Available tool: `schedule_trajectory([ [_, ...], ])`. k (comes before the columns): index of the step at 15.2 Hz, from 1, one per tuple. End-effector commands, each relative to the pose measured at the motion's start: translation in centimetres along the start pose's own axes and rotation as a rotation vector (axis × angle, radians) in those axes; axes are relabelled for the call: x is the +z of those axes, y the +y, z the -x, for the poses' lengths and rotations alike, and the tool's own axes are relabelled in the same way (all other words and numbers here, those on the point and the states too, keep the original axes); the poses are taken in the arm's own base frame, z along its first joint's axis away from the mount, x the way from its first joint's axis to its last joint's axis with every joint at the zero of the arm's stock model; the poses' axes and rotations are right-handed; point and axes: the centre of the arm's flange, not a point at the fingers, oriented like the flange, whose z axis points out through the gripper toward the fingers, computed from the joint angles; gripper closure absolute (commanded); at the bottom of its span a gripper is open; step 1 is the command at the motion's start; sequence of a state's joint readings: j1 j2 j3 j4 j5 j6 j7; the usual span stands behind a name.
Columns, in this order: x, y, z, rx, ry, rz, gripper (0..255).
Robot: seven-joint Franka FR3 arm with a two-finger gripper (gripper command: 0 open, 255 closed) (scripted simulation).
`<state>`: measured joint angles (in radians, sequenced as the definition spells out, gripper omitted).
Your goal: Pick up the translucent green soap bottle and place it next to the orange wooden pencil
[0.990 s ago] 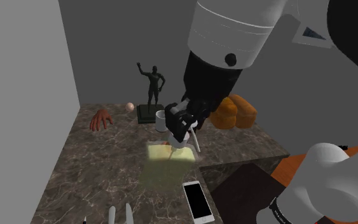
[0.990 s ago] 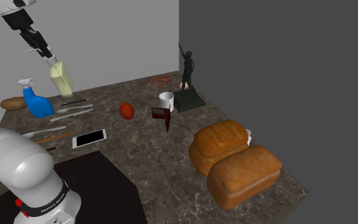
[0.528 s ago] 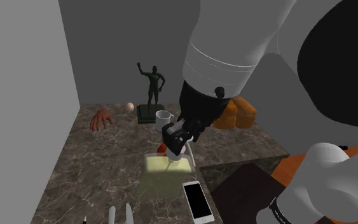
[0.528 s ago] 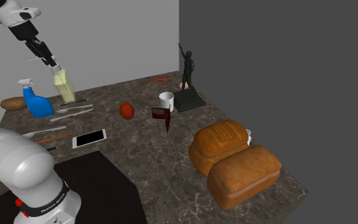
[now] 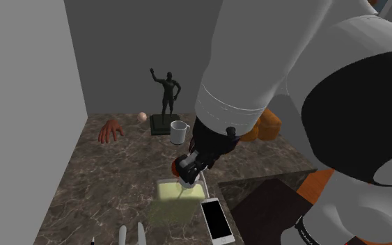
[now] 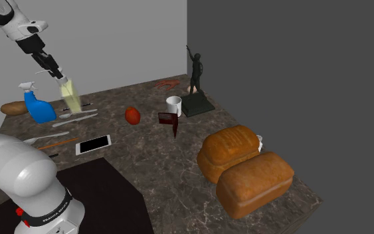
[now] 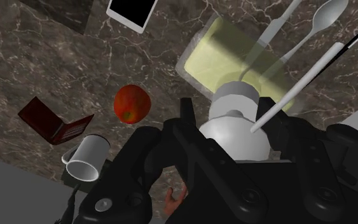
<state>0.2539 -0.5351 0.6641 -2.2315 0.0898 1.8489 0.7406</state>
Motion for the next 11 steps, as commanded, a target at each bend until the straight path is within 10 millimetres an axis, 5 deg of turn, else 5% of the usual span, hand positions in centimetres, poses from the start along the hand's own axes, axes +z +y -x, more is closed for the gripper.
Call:
schedule_trajectory([
  [1,1.1,-0.1,0.2,0.000,0.001,-0.001,255],
  [11,6.3,-0.8,1.2,0.000,0.001,-0.001,255],
])
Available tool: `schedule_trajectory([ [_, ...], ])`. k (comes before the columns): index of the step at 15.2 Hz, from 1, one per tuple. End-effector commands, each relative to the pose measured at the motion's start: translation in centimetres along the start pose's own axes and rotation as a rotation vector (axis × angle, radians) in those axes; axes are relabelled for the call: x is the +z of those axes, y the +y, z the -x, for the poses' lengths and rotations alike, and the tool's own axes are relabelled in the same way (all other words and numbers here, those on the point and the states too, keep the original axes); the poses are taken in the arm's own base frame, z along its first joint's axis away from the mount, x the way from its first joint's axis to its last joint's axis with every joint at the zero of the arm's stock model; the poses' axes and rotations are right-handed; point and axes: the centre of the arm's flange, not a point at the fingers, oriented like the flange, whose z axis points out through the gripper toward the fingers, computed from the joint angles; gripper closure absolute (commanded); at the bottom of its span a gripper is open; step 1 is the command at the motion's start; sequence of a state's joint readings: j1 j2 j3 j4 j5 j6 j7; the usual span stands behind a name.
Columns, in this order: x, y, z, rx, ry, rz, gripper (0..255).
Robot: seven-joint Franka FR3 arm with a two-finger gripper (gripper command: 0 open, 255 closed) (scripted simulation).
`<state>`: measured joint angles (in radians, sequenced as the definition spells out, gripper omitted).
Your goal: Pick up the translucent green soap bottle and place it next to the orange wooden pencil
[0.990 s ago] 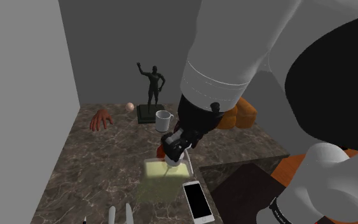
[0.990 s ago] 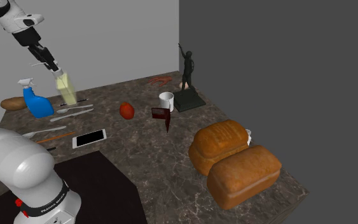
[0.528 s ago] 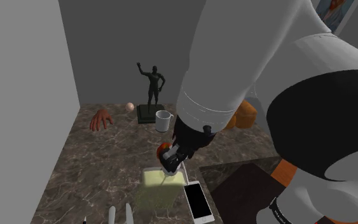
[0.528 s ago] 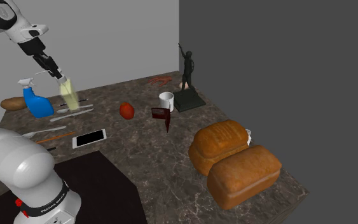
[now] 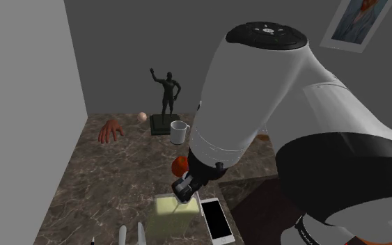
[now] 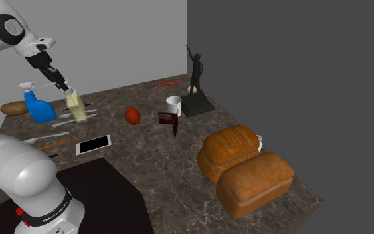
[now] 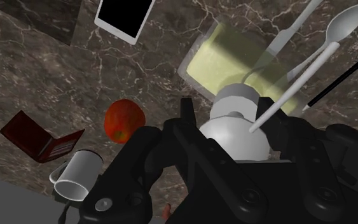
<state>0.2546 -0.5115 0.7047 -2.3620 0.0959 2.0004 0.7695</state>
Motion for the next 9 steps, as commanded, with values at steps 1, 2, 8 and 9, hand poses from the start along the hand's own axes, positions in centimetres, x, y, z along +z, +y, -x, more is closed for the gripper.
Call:
schedule_trajectory([
  [1,1.0,-0.1,0.2,0.000,0.001,-0.001,255],
  [2,1.5,-0.2,0.4,0.000,0.001,-0.001,255],
  [8,4.6,-0.6,1.0,0.000,0.001,-0.001,255],
  [9,5.2,-0.7,1.1,0.000,0.001,-0.001,255],
])
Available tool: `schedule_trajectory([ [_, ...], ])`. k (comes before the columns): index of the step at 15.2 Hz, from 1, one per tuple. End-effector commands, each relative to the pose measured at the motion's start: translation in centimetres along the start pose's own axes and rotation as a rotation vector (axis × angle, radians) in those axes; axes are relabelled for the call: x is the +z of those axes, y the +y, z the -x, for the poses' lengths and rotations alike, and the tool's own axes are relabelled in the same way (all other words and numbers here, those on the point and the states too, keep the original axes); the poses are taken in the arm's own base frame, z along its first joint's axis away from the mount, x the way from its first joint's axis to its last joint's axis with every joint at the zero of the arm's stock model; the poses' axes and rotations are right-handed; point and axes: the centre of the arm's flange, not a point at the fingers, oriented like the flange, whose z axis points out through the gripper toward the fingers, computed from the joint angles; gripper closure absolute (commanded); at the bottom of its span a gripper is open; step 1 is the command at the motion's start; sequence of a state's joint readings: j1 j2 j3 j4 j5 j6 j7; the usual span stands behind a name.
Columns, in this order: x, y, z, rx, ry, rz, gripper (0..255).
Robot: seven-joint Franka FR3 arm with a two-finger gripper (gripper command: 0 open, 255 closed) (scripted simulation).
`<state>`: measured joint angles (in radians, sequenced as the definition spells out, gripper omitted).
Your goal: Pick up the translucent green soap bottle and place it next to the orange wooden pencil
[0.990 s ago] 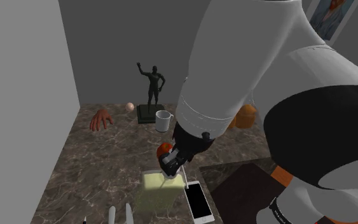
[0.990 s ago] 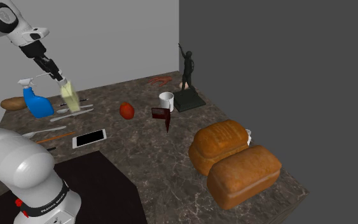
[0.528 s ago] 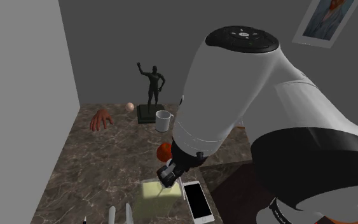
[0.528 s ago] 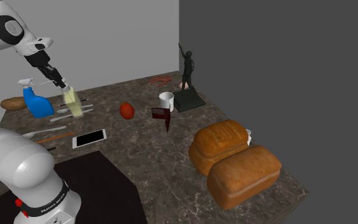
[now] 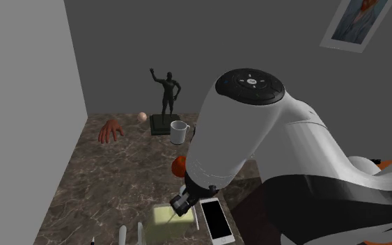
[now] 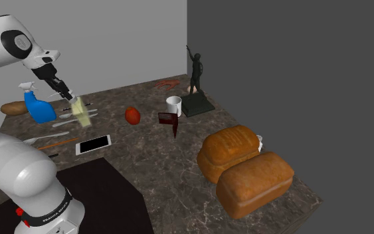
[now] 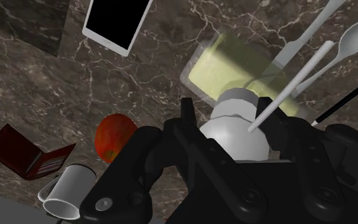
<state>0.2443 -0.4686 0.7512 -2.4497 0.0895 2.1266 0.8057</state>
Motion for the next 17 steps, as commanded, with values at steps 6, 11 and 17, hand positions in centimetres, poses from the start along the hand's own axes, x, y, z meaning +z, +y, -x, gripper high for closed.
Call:
schedule_trajectory([
  [6,0.6,0.0,0.1,0.000,0.001,-0.001,255],
  [11,0.6,0.0,0.1,0.000,0.001,-0.001,0],
  [17,-3.4,0.0,0.1,0.000,0.001,-0.001,0],
])
